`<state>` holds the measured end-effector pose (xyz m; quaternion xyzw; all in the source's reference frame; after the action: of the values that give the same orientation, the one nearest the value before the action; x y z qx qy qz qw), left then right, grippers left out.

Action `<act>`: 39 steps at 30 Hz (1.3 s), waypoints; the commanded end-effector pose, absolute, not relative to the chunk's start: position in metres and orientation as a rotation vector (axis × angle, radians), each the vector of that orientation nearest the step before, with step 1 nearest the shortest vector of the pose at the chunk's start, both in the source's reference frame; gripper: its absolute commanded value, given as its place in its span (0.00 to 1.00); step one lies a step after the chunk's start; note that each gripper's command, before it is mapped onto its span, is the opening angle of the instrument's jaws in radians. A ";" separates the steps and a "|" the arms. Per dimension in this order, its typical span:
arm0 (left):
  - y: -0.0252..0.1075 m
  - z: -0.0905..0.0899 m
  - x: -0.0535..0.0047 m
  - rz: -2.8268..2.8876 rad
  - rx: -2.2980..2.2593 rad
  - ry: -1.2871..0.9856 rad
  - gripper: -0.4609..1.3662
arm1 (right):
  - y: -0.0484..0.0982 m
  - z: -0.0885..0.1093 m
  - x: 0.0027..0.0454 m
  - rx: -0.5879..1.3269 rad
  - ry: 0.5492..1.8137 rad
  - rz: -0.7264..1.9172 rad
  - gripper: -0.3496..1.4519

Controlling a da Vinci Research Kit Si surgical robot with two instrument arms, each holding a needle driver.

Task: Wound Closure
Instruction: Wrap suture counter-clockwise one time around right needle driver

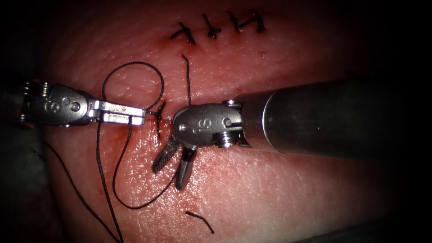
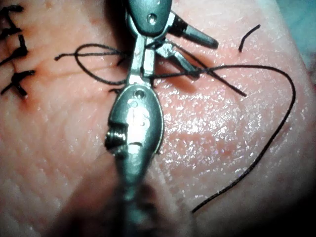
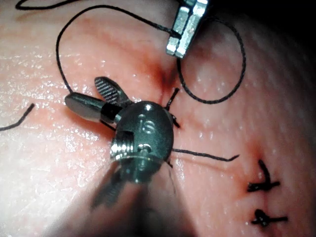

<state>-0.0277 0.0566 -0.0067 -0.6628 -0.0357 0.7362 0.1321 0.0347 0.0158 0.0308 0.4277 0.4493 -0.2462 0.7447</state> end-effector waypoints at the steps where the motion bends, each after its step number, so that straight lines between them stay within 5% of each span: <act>1: 0.057 -0.007 -0.0277 2.136 -1.924 -0.105 0.06 | 0.016 0.031 0.0346 0.924 0.989 -0.528 0.41; 7: 0.057 -0.007 -0.0277 2.133 -1.922 -0.109 0.06 | 0.017 0.030 0.0342 0.885 0.997 -0.461 0.50; 15: 0.057 -0.008 -0.0280 2.125 -1.916 -0.119 0.06 | 0.018 0.031 0.0340 0.790 1.040 -0.268 0.41; 17: 0.058 -0.008 -0.0283 2.123 -1.914 -0.119 0.06 | 0.018 0.031 0.0341 0.768 1.064 -0.193 0.34; 19: 0.058 -0.008 -0.0286 2.120 -1.911 -0.120 0.06 | 0.018 0.031 0.0340 0.754 1.079 -0.124 0.03; 20: 0.058 -0.008 -0.0287 2.119 -1.909 -0.120 0.06 | 0.018 0.031 0.0340 0.744 1.082 -0.095 0.00; 39: 0.060 -0.007 -0.0295 2.122 -1.891 -0.090 0.06 | 0.017 0.030 0.0343 0.536 1.399 0.444 0.00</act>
<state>-0.0295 0.0599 -0.0071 -0.6572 -0.0303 0.7380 0.1500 0.0342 0.0173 0.0297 0.2400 0.6316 0.2010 0.7093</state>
